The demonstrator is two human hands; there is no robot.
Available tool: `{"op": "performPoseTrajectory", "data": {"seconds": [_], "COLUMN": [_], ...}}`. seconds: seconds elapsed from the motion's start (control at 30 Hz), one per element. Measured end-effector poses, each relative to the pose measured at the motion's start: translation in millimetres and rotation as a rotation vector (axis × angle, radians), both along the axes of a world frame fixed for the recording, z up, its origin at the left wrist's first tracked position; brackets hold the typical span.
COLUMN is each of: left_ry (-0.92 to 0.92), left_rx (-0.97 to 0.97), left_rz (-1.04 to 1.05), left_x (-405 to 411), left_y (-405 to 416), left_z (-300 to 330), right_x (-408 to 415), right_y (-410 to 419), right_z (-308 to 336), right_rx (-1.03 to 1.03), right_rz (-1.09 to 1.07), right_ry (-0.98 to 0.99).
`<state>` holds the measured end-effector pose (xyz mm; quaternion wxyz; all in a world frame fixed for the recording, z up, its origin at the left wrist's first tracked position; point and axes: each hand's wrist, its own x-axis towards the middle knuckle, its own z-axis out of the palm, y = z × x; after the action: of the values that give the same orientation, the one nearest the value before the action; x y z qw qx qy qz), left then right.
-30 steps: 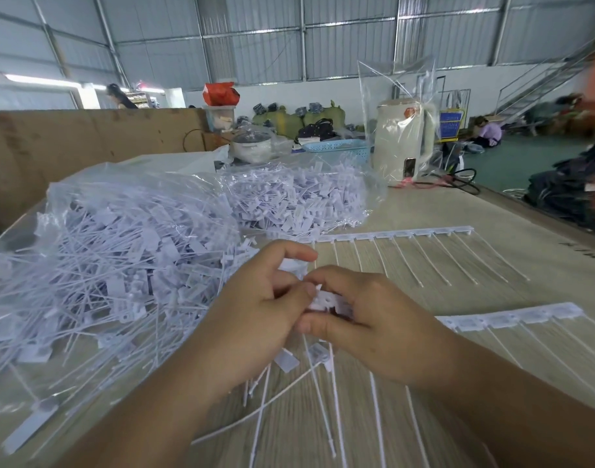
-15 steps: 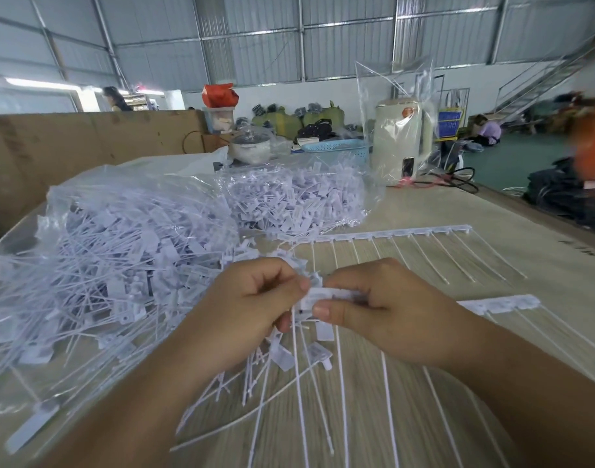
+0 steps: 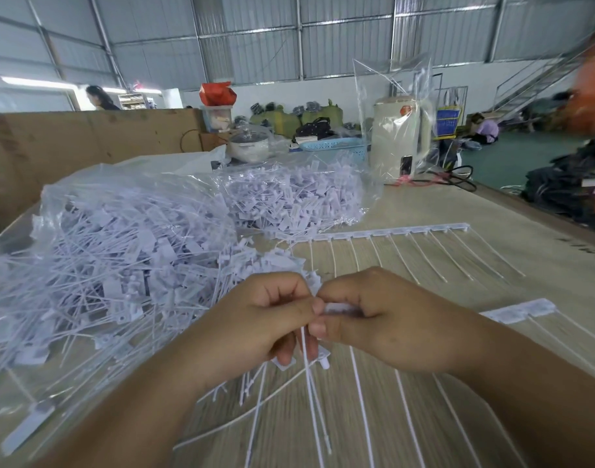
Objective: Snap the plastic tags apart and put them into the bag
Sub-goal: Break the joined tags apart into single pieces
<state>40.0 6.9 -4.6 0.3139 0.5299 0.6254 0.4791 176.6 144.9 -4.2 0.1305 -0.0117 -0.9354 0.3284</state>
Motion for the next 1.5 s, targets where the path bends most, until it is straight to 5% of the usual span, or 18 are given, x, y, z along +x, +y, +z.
{"op": "performPoseTrajectory", "data": {"seconds": [0.43, 1.5], "left_ry": [-0.096, -0.123], "left_rx": [0.101, 0.226], "left_rz": [0.208, 0.409], "left_x": [11, 20], "left_y": [11, 16], "left_z": [-8, -16], "right_x": [-6, -14], "right_y": [-3, -10], "right_z": [-7, -12], "right_rx": [0.231, 0.250], "right_rz": [-0.195, -0.308], "right_ry": [0.100, 0.256]}}
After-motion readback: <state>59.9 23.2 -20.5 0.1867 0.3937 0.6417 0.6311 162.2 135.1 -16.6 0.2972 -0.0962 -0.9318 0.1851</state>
